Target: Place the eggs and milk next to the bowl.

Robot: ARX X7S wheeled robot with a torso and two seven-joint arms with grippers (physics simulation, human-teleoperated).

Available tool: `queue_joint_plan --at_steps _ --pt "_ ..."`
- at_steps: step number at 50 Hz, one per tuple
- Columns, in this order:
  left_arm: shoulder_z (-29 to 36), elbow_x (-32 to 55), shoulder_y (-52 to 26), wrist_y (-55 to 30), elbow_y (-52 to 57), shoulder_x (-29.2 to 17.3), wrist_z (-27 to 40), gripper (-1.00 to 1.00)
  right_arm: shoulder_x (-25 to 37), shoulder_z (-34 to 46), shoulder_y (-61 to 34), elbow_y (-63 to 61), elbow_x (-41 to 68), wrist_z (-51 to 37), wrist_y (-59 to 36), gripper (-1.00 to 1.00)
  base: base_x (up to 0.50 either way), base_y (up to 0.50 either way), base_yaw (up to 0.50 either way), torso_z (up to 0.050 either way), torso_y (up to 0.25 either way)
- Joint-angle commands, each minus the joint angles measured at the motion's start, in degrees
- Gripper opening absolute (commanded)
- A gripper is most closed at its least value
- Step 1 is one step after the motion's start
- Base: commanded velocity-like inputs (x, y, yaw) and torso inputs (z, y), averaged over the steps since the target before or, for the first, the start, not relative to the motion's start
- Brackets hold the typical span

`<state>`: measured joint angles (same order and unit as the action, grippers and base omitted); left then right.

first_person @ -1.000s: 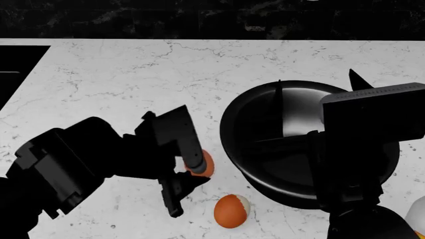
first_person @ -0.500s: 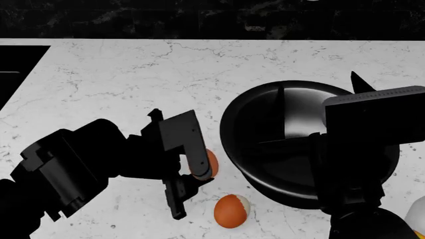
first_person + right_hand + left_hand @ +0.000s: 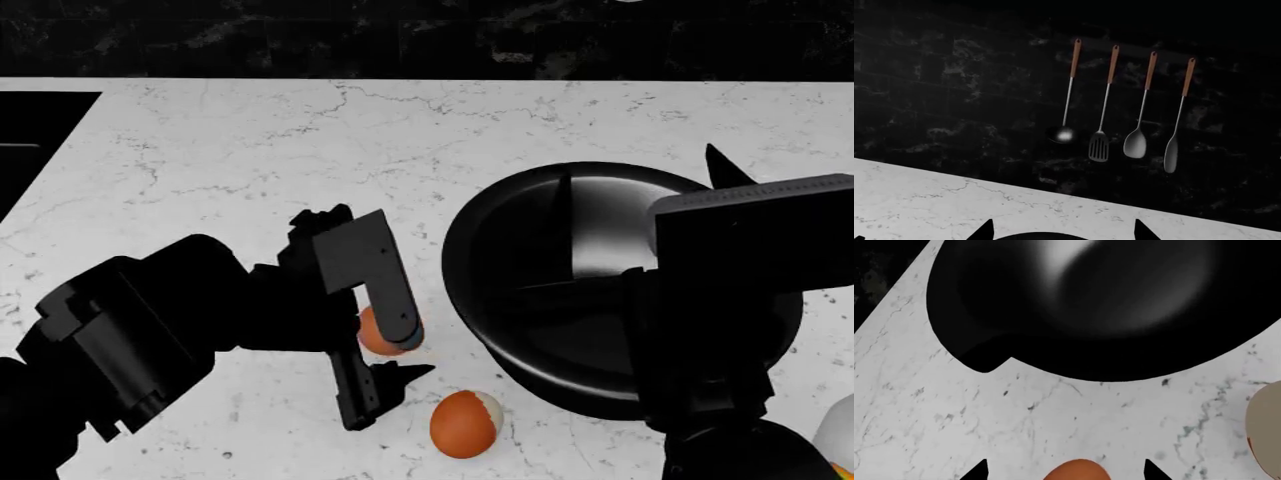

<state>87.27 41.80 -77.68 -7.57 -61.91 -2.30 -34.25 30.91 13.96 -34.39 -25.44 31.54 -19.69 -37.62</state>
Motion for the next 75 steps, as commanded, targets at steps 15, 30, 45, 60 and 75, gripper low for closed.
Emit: queue_joint_plan --at_steps 15,30,45,60,75 --pt "-1.16 -0.29 -0.83 1.38 -3.73 2.30 -3.26 1.00 -0.69 -1.89 -0.34 -1.22 0.31 0.99 -0.83 1.00 0.00 0.00 0.00 0.000 0.000" --pt "-2.10 -2.55 -0.88 2.98 -7.39 2.29 -4.82 1.00 -0.68 -1.70 -0.70 -1.77 0.52 0.65 -1.16 1.00 0.00 0.00 0.00 0.000 0.000" --pt "-3.82 -4.58 -0.10 6.62 -11.35 2.28 -7.88 1.00 -0.28 -2.31 -0.05 -2.93 1.01 0.21 -1.04 1.00 0.00 0.00 0.00 0.000 0.000" --pt "-4.56 -3.27 0.15 0.65 3.59 -5.65 -4.82 1.00 -0.40 -2.25 -0.07 -3.41 1.28 -0.07 -1.01 1.00 0.00 0.00 0.00 0.000 0.000" --pt "-4.82 -0.16 0.42 -6.64 22.58 -15.55 0.22 1.00 -0.68 -1.77 -0.80 -2.83 1.26 0.10 -0.81 1.00 0.00 0.00 0.00 0.000 0.000"
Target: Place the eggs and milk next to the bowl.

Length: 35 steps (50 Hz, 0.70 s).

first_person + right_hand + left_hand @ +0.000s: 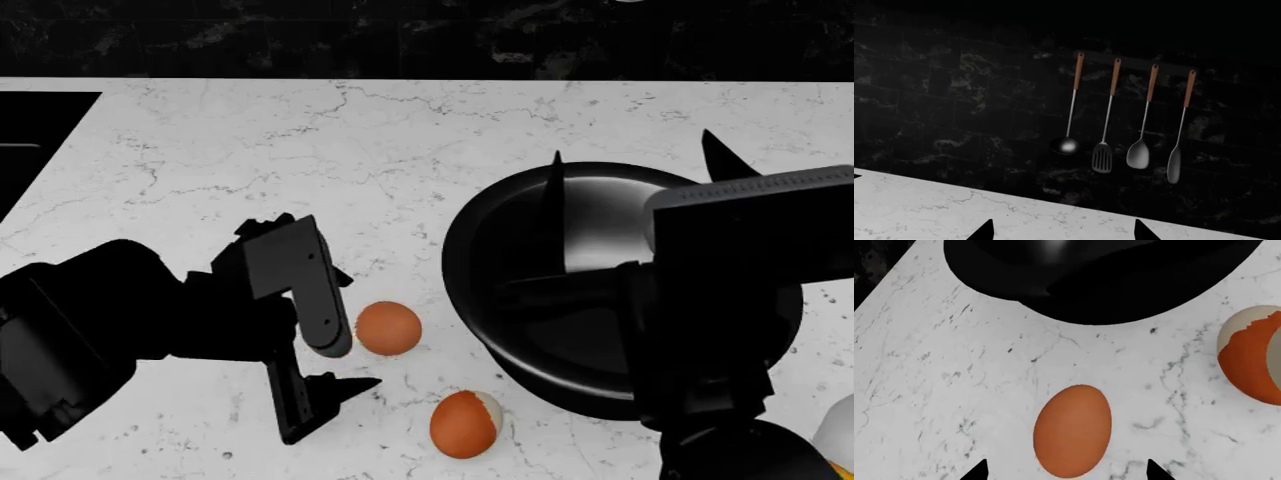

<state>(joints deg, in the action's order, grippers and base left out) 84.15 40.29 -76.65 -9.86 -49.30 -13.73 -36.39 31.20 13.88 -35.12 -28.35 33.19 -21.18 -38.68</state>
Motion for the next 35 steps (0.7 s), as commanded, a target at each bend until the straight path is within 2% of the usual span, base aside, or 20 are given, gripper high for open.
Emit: queue_joint_plan --at_steps 1,22,27,28,29,35 --pt "-2.25 1.90 -0.56 -4.54 10.16 -4.44 2.85 1.00 -0.98 -1.66 -0.12 0.02 -0.37 1.56 0.18 1.00 0.00 0.00 0.00 0.000 0.000" --pt "-11.40 15.61 0.64 -14.83 25.81 -16.12 15.95 1.00 -0.42 -2.54 -0.47 -3.53 1.52 -0.10 -2.15 1.00 0.00 0.00 0.00 0.000 0.000" --pt "-15.22 22.45 1.20 -17.69 29.28 -18.82 18.88 1.00 -0.53 -2.32 -0.80 -3.75 1.64 -0.26 -2.43 1.00 0.00 0.00 0.00 0.000 0.000" --pt "-21.24 31.05 3.62 -18.39 37.86 -25.79 27.48 1.00 -0.85 -2.20 -1.92 -4.35 2.42 -0.60 -3.68 1.00 0.00 0.00 0.00 0.000 0.000" --pt "-21.58 32.27 3.92 -18.69 38.96 -26.37 30.92 1.00 -0.84 -2.21 -2.09 -4.48 2.60 -0.68 -3.94 1.00 0.00 0.00 0.00 0.000 0.000" --pt "-22.80 33.73 5.23 -18.07 39.78 -27.59 33.68 1.00 -0.90 -2.16 -2.74 -4.65 3.01 -0.90 -4.59 1.00 0.00 0.00 0.00 0.000 0.000"
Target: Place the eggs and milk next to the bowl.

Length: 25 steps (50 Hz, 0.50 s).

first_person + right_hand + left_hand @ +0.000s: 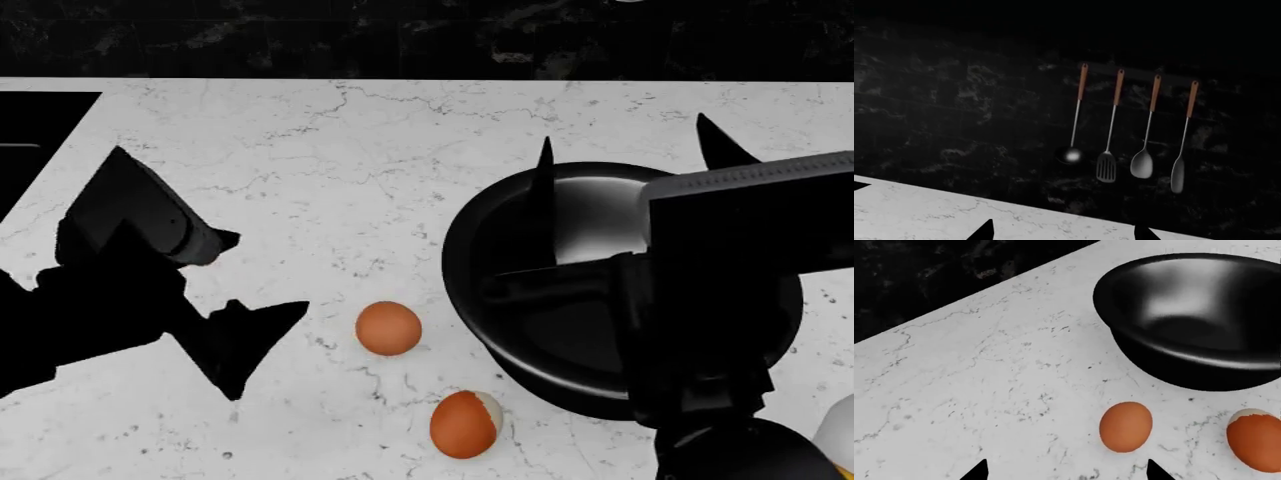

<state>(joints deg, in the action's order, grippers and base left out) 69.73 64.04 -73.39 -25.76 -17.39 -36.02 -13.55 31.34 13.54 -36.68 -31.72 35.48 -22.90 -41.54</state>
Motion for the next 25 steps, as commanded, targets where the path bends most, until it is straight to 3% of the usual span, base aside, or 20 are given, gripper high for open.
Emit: queue_joint_plan --at_steps 1,8,16,25 --pt "-8.46 9.90 2.00 -2.04 8.17 -5.57 10.98 1.00 -1.05 -1.77 -1.29 -1.37 0.82 0.76 -1.90 1.00 0.00 0.00 0.00 0.000 0.000" --pt "-10.91 12.01 3.73 -0.32 10.44 -6.85 17.84 1.00 -1.08 -2.11 -1.81 -2.08 1.63 0.27 -2.72 1.00 0.00 0.00 0.00 0.000 0.000" --pt "-11.83 8.44 4.09 2.52 10.10 -6.67 25.87 1.00 -1.00 -2.45 -2.01 -2.25 2.12 0.20 -2.83 1.00 0.00 0.00 0.00 0.000 0.000" --pt "-12.64 5.84 4.03 5.16 7.46 -5.43 29.04 1.00 -0.99 -2.48 -2.24 -1.81 2.23 0.41 -2.53 1.00 0.00 0.00 0.00 0.000 0.000"
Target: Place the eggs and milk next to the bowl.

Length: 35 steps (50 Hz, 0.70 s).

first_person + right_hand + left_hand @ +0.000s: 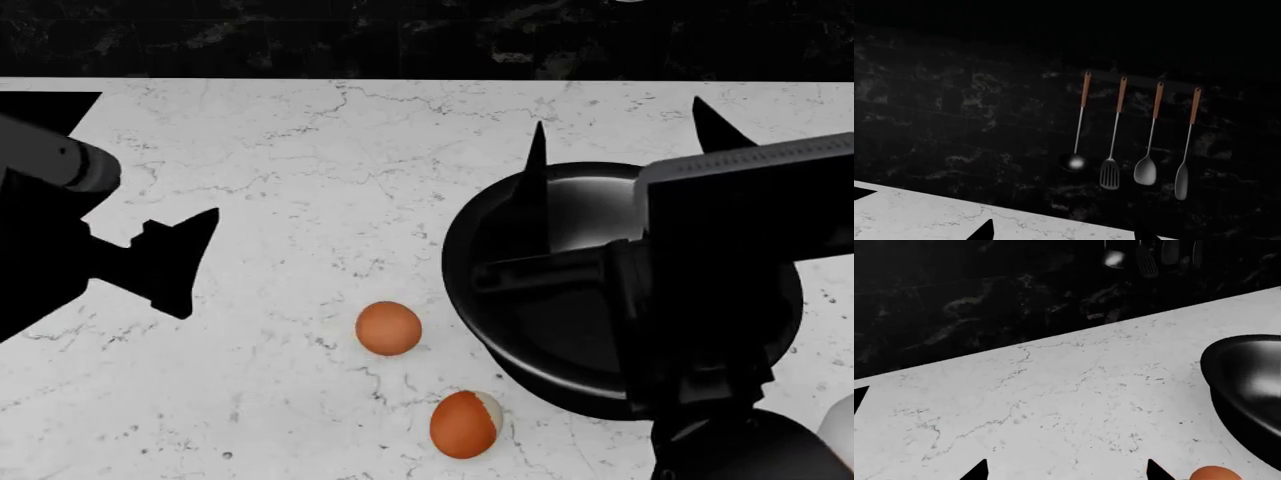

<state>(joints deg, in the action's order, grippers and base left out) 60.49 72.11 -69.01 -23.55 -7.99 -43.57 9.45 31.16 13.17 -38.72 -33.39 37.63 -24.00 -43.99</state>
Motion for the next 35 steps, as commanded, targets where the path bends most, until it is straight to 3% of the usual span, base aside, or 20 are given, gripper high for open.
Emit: queue_joint_plan --at_steps 1,35 --pt "-3.66 -2.39 -0.34 3.32 -2.62 2.34 6.66 1.00 -0.80 -2.10 -0.24 -0.20 0.12 1.46 -0.17 1.00 0.00 0.00 0.00 0.000 0.000" --pt "-5.61 -6.88 2.81 9.49 -9.74 4.29 15.10 1.00 -0.46 -2.01 -1.08 -0.42 0.85 0.96 -0.74 1.00 0.00 0.00 0.00 0.000 0.000"
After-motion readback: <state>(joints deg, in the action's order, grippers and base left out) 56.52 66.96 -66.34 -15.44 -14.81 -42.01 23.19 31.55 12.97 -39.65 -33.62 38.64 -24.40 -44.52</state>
